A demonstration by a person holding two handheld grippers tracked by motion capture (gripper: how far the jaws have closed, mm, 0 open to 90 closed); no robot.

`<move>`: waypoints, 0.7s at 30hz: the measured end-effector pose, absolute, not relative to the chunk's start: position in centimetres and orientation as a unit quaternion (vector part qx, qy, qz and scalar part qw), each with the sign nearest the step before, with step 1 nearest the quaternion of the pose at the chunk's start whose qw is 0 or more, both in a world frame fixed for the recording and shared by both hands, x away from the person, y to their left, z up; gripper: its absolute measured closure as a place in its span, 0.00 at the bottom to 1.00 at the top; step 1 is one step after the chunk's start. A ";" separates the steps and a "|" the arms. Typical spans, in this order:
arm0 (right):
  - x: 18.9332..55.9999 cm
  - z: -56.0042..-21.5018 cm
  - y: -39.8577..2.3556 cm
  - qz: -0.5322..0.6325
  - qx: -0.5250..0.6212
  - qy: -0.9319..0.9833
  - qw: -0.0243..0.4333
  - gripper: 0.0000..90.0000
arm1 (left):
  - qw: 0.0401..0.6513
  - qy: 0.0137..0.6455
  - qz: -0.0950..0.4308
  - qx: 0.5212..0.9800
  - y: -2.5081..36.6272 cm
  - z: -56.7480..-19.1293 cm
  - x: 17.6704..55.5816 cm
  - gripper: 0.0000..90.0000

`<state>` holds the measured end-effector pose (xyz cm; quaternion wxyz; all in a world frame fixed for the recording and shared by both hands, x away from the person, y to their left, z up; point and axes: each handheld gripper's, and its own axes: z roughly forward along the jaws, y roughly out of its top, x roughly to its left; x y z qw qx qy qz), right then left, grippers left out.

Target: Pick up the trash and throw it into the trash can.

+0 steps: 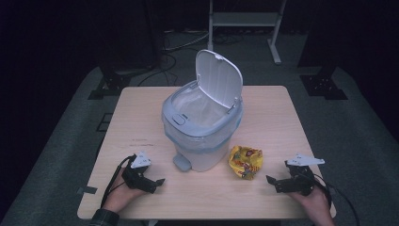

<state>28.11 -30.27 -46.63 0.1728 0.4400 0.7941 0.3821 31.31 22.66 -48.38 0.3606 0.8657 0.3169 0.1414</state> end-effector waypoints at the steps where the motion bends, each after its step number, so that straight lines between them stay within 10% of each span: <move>1: 28.2 -46.5 -30.2 0.384 0.440 0.793 0.171 0.00 | 0.361 0.317 0.141 0.866 22.7 -48.4 31.3 0.00; 21: 28.9 -44.1 -28.2 0.430 0.431 0.777 0.160 0.04 | 0.360 0.317 0.142 0.866 22.7 -48.4 31.3 0.00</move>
